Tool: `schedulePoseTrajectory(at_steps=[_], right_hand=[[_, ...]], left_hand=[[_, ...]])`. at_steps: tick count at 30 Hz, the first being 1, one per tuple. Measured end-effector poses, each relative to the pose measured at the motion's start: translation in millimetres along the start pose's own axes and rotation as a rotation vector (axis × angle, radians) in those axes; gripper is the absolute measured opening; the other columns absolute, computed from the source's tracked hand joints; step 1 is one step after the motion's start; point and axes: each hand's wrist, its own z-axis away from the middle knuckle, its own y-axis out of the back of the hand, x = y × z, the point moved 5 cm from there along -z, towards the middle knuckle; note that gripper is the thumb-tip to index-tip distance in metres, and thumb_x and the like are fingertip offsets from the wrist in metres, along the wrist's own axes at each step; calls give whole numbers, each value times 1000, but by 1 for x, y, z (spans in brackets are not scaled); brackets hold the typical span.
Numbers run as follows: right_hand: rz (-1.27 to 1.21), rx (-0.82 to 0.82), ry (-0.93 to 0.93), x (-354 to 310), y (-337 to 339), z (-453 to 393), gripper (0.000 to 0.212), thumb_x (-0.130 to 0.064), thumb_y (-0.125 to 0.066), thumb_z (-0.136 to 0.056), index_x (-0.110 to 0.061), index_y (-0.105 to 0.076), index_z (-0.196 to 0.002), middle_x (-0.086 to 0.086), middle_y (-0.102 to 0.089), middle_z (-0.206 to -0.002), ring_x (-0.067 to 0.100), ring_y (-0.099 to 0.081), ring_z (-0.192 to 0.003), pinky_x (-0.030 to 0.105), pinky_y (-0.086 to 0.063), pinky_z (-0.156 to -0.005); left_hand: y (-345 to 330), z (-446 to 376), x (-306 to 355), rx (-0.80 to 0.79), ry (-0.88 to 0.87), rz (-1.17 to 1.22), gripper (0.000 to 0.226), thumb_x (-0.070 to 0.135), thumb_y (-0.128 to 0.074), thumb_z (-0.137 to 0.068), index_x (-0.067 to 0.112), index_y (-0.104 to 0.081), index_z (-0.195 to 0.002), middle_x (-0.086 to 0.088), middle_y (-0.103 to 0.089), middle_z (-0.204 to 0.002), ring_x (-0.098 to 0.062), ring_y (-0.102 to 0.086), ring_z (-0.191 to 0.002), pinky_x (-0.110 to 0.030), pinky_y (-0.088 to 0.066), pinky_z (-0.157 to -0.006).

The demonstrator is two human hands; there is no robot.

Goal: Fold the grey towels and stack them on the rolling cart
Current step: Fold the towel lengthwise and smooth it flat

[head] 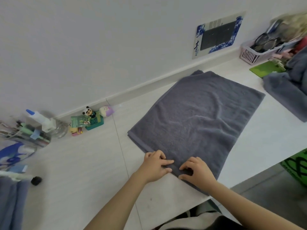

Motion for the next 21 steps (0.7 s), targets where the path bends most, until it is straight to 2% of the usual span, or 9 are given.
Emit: schedulePoseTrajectory(at_steps=[4,7,9,11,13,14,16,18,21], right_hand=[[56,90,58,0,-8,7,37,-46,-80,-54,-38,-60,-85,-14,-55,-83,8,-45,-74,26,-38,-66],[97,193,86,-3,-5,7,12,-44,-61,-68,-36,-63,-77,-15,-55,-77,3,-37,-75,22,-35,-62],[88,194,61,-5,-4,4,16,-42,-53,-73,-34,-66,-73,-16,-54,-75,3,-35,-74,23,-35,-62],[18,144,-11,-3,-2,0,12,-36,-60,-79,-30,-70,-77,-21,-48,-77,5,-37,-79,28,-35,-73],[-112,-6,-114,2,1,-3,4,-30,-65,-84,-31,-68,-82,-25,-46,-83,7,-40,-88,27,-32,-85],[-169,-68,-141,2,5,-3,7,-28,-66,-85,-33,-64,-79,-23,-49,-86,7,-42,-91,25,-33,-88],[-293,-153,-174,7,16,-2,16,-26,-65,-86,-36,-58,-75,-17,-55,-90,3,-48,-89,19,-38,-84],[-373,-247,-215,12,29,1,12,-24,-62,-89,-31,-60,-80,-15,-59,-90,-1,-52,-84,13,-38,-78],[-503,-347,-283,27,56,12,11,-22,-57,-93,-23,-64,-84,-15,-61,-79,3,-53,-76,18,-39,-79]], left_hand=[[1,2,0,-3,2,51,39,47,-54,-92,38,-55,-130,9,-39,-121,-5,-30,-112,-17,-9,-103],[3,3,2,-9,7,88,38,45,-57,-90,37,-59,-127,10,-39,-119,-10,-34,-119,-22,-15,-110],[5,3,2,-22,21,106,38,46,-60,-88,36,-61,-125,10,-39,-118,-10,-34,-118,-23,-17,-110],[6,3,2,-41,22,99,44,51,-65,-82,37,-61,-124,10,-39,-118,-8,-32,-114,-22,-17,-108],[5,3,5,-52,-6,56,52,56,-69,-75,38,-61,-124,11,-37,-115,-8,-30,-113,-22,-17,-106],[5,3,7,-45,-20,43,54,57,-71,-72,38,-62,-122,12,-36,-113,-8,-29,-113,-23,-16,-106],[4,1,14,-6,-41,65,49,55,-73,-71,35,-67,-115,14,-35,-112,-7,-27,-112,-25,-17,-106],[6,-3,20,50,-48,122,38,50,-75,-71,30,-73,-104,15,-39,-111,-4,-27,-111,-28,-19,-106],[12,-13,27,69,-29,159,33,50,-73,-74,26,-74,-96,14,-47,-110,-4,-34,-112,-27,-21,-103]])
